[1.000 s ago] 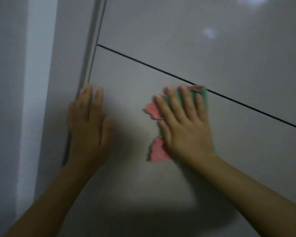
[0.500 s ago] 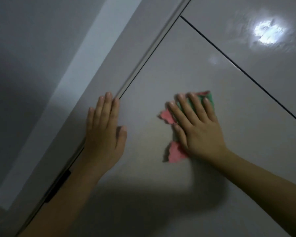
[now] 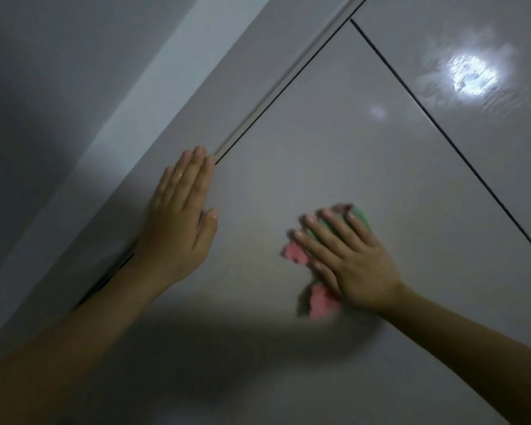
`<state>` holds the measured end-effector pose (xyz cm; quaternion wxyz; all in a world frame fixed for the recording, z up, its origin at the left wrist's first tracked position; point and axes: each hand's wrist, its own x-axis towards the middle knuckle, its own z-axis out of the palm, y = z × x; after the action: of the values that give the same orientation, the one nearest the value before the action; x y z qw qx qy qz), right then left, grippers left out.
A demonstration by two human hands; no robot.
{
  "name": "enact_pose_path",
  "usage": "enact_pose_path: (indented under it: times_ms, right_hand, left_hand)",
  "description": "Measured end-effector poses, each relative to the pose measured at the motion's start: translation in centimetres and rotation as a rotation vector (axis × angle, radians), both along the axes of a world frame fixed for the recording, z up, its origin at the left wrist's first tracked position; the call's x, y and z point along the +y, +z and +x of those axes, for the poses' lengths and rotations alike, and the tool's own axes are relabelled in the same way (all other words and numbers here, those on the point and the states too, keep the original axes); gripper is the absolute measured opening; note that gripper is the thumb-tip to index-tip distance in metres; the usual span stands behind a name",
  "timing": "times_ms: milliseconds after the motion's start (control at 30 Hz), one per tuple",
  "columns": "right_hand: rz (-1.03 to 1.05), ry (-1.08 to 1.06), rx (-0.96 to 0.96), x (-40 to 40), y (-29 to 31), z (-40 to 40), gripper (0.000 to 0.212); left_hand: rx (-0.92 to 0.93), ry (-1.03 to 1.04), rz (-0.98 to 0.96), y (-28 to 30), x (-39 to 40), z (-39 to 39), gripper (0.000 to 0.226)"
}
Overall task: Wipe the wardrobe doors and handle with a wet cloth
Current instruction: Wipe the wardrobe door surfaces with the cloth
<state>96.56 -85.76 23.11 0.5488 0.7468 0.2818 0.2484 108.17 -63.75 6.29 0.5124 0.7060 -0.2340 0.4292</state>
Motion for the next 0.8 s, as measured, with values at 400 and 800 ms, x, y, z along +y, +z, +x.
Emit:
enact_pose_path:
  times_ms: [400, 800]
  right_hand:
    - [-0.023, 0.001, 0.066, -0.5, -7.7, -0.5, 0.05]
    - [0.041, -0.007, 0.073, 5.2, -16.0, 4.6, 0.052]
  left_hand:
    - [0.158, 0.097, -0.154, -6.0, -1.7, -1.4, 0.065]
    - [0.108, 0.125, -0.162, -9.4, -1.8, -0.7, 0.063]
